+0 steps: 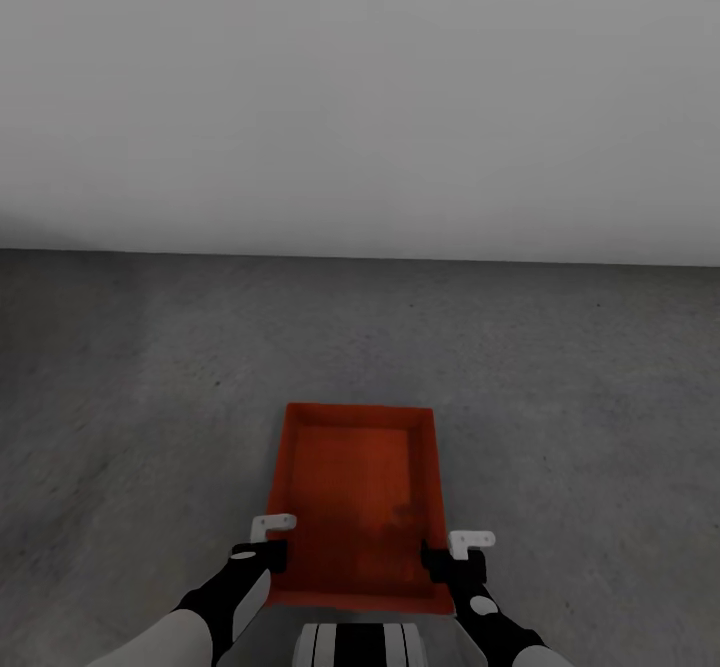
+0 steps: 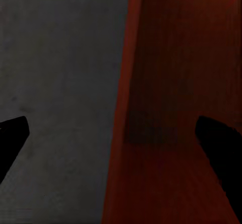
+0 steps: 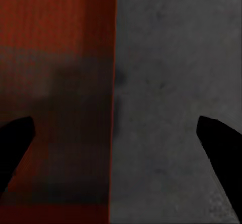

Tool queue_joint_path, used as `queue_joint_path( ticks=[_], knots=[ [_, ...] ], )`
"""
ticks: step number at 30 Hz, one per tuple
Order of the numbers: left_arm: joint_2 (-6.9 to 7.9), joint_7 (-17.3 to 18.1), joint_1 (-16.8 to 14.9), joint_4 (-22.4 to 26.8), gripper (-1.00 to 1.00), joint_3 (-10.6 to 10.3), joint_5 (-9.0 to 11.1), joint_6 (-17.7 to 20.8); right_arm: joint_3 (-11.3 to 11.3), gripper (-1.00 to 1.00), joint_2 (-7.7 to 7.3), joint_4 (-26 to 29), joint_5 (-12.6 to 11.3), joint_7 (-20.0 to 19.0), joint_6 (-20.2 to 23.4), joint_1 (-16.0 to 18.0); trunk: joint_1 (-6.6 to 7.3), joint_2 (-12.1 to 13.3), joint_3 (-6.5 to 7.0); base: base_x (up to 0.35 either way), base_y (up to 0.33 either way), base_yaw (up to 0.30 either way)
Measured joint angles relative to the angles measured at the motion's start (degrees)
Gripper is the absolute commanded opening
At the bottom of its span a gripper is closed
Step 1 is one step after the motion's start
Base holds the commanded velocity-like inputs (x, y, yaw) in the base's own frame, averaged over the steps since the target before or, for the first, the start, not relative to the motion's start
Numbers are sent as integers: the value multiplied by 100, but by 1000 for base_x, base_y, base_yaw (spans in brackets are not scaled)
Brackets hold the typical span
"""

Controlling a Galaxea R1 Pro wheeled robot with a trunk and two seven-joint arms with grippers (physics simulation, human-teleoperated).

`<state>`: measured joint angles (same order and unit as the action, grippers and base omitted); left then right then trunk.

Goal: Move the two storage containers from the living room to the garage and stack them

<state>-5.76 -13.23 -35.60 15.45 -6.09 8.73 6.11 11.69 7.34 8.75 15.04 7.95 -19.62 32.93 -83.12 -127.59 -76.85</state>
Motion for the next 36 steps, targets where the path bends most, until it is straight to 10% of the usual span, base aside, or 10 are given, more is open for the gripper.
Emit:
queue_joint_path(
  ticks=[36],
  knots=[
    [1, 16, 0, 7, 100, -1, 99, 0, -5, 100, 1, 0, 8, 0, 0, 0, 175, 319, 143, 0, 0, 0]
  ],
)
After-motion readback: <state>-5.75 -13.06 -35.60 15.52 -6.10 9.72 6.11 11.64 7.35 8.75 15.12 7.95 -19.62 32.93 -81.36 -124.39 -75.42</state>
